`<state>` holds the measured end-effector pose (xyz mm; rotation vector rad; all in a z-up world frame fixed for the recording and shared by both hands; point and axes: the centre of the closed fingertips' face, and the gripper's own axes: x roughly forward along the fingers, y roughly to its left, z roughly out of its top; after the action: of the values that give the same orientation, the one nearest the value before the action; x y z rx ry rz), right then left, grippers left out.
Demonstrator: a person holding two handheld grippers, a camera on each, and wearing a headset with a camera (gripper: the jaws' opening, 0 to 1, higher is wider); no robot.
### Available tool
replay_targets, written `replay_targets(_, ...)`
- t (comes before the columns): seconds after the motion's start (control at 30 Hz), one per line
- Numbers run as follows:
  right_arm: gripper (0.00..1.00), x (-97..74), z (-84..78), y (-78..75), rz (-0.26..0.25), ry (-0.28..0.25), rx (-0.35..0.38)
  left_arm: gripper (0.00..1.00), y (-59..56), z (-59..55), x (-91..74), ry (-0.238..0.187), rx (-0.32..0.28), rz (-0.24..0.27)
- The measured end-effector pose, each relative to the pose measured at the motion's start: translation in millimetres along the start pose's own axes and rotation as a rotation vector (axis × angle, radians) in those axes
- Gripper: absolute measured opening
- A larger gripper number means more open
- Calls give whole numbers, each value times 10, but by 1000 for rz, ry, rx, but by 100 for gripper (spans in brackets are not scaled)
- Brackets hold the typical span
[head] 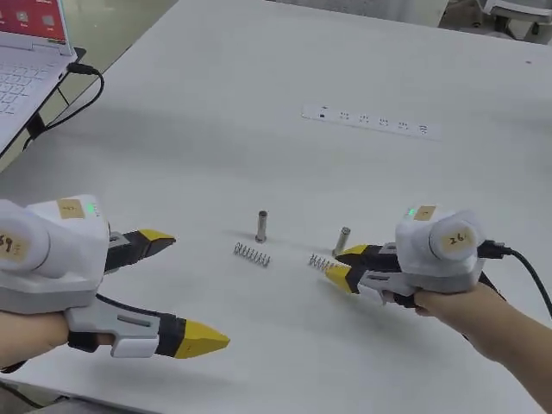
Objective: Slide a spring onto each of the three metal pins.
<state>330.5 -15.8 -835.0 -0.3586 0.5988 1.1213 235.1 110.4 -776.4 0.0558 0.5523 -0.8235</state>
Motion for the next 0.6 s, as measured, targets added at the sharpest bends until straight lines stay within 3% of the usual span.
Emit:
replay_targets(0.53,9,53,-179,-7,11,48,-7,92,-14,5,11,6,0,-3)
replay_targets(0.6,9,54,-174,-25,6,35,-11,92,-20,3,13,8,3,-4)
